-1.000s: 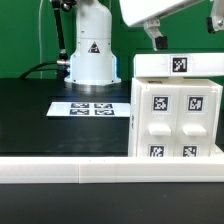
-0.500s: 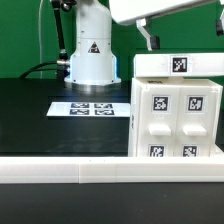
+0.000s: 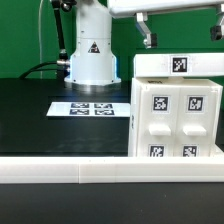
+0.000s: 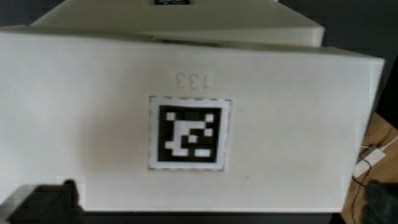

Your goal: Assemble cabinet

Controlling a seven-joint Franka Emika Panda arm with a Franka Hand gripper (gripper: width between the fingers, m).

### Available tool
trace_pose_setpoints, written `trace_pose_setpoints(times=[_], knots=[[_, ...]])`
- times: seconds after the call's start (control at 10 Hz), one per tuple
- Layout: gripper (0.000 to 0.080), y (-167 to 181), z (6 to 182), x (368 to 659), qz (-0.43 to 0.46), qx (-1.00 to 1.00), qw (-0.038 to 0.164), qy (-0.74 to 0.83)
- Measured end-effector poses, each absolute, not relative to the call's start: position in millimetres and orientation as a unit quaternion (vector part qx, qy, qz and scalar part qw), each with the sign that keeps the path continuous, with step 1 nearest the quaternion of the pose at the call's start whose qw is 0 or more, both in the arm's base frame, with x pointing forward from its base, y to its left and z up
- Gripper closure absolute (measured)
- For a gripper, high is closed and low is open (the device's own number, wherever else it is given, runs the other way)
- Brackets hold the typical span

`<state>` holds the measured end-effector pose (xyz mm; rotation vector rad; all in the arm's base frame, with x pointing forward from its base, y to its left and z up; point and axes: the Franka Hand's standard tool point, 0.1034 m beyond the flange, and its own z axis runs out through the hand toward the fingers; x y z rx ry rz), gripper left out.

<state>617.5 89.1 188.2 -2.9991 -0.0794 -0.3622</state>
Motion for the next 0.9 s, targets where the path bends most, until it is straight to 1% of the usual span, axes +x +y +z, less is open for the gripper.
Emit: trace_pose_setpoints(times=[0.1, 0.3, 0.4, 0.5, 0.6, 0.8, 0.9], knots=[[0.0002, 88.1, 188.2, 617.6, -0.122, -0.989, 0.053, -0.069], [0.0002, 87.3, 188.1, 617.6, -0.124, -0.985, 0.046, -0.115], [0.0002, 87.3, 186.9, 616.4, -0.121, -0.973, 0.029, -0.195], [0.0002, 88.1, 183.6, 615.6, -0.118, -0.960, 0.018, -0.253], [0.0002, 88.0, 177.8, 615.3, -0.107, -0.950, 0.012, -0.294], [0.0002, 89.1, 176.8, 616.3, -0.100, -0.912, -0.015, -0.397], [0.0002, 90.3, 172.9, 613.9, -0.085, -0.889, -0.023, -0.449]])
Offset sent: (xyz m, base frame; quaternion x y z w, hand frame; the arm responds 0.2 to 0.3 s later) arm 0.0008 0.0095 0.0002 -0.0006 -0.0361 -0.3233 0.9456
